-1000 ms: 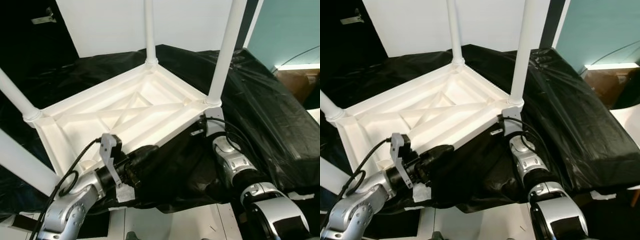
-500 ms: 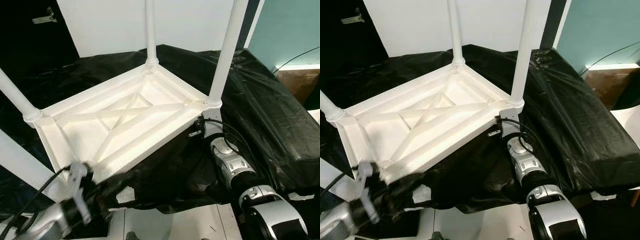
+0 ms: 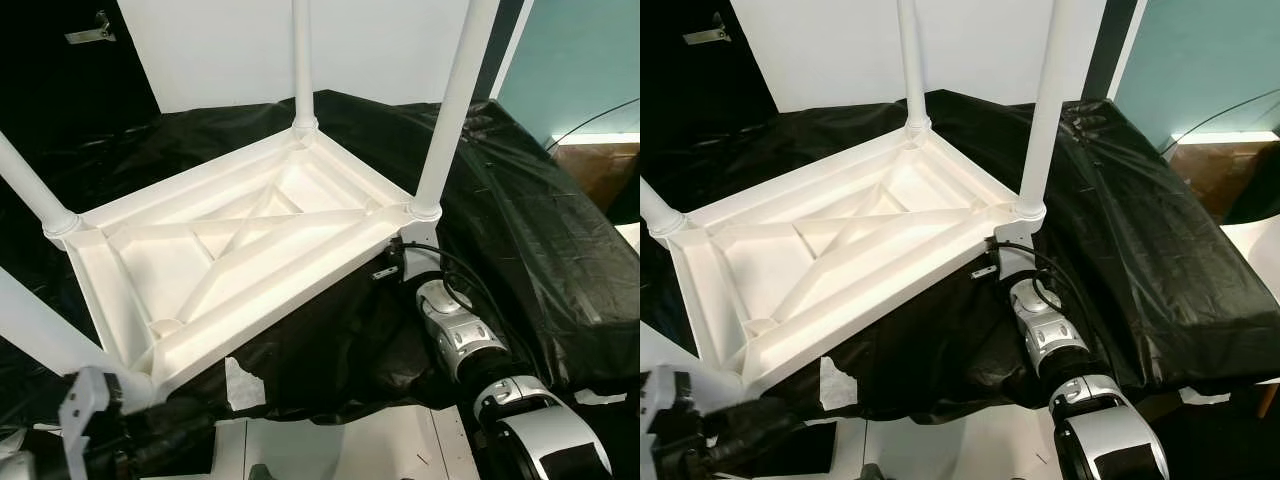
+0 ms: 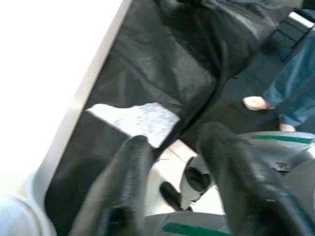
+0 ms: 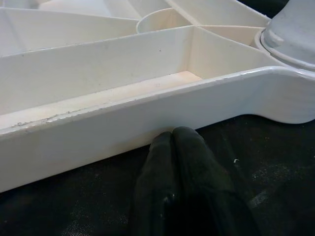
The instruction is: Building children table
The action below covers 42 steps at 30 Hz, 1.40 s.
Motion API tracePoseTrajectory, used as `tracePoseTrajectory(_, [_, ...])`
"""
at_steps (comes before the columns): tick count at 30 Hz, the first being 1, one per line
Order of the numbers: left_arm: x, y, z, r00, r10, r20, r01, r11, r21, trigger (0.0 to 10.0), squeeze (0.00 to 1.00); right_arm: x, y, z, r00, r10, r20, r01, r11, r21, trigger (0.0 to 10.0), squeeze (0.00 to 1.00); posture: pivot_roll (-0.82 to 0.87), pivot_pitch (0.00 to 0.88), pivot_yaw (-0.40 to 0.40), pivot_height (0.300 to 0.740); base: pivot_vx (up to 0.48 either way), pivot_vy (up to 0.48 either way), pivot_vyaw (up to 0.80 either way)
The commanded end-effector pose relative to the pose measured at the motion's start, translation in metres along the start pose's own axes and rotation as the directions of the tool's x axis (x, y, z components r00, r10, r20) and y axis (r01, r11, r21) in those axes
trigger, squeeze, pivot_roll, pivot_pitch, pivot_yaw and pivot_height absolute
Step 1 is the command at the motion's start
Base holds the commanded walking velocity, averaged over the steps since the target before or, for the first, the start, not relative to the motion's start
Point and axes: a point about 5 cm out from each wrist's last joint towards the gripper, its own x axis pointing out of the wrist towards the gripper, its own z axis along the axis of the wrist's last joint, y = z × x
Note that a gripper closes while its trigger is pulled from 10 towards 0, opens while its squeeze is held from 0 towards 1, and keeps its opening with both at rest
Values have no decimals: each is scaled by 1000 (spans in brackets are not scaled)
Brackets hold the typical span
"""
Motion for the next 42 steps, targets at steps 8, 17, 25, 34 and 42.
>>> tracePoseTrajectory(8, [-28,14,-13,976,103,-191,-99,995,33,10000,729,-2,5,-5,999,23,-26,-23,1000,-5,10000,0,168,32,-15,740,0,0,0])
tracePoseTrajectory(17, [-33,22,-17,961,119,-249,-121,993,10,10000,741,-2,5,-6,999,22,-30,-23,1000,-6,10000,0,152,34,-9,740,0,0,0])
tracePoseTrajectory(25, [-43,30,-31,934,169,-316,-186,982,-27,10000,745,-4,5,-8,999,15,-31,-15,1000,1,10000,0,148,34,-2,740,0,0,0])
tracePoseTrajectory(34, [-51,27,-29,936,153,-317,-180,982,-59,10000,745,-3,8,-8,999,23,-34,-23,1000,7,10000,0,159,30,-5,740,0,0,0])
tracePoseTrajectory(42, [-62,30,-37,898,209,-388,-247,968,-52,10000,733,-3,9,-7,999,31,-32,-31,1000,6,10000,0,165,30,-11,740,0,0,0])
